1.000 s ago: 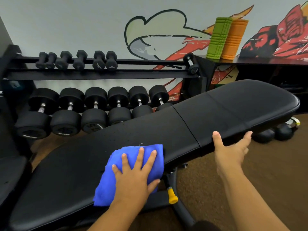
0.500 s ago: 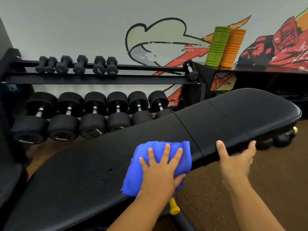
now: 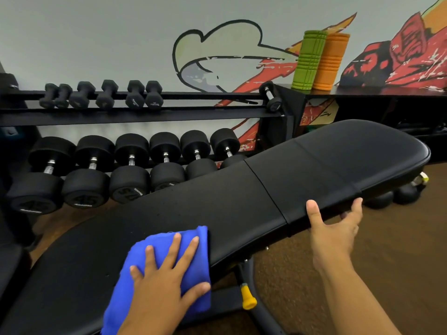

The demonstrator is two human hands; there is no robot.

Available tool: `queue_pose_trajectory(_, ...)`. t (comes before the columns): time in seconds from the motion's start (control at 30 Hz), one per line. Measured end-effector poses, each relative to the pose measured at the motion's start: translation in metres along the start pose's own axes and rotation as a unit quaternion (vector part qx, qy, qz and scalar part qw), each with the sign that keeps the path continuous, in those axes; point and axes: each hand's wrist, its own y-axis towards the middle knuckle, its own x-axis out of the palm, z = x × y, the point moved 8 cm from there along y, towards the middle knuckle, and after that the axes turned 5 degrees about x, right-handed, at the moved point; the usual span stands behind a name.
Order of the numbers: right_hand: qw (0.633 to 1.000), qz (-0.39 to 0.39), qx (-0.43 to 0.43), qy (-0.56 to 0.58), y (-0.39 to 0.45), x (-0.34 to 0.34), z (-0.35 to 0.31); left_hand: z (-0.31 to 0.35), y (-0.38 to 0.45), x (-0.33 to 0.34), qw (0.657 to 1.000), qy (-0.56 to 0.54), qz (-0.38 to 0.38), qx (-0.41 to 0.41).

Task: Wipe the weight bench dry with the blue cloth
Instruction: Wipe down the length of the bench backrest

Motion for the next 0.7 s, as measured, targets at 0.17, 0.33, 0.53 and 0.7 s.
queue_pose_trajectory(0.17,1.0,0.002,-0.003,0.022,-0.001,0.001,-0.001,0.081,0.045,-0.025,0.997,0.013,0.007,0.075)
queue_pose_trajectory(0.33,1.0,0.002,-0.007,0.016,0.007,-0.003,0.002,0.112,0.064,-0.023,0.995,-0.015,-0.022,0.097)
queue_pose_trajectory(0.53,1.0,0.018,-0.018,-0.014,0.009,-0.004,0.003,0.085,0.049,-0.021,0.996,-0.064,-0.051,0.046)
queue_pose_trajectory(0.7,0.999,0.031,-0.024,-0.002,0.009,0.0,0.005,0.06,0.083,-0.025,0.985,-0.146,-0.093,-0.03)
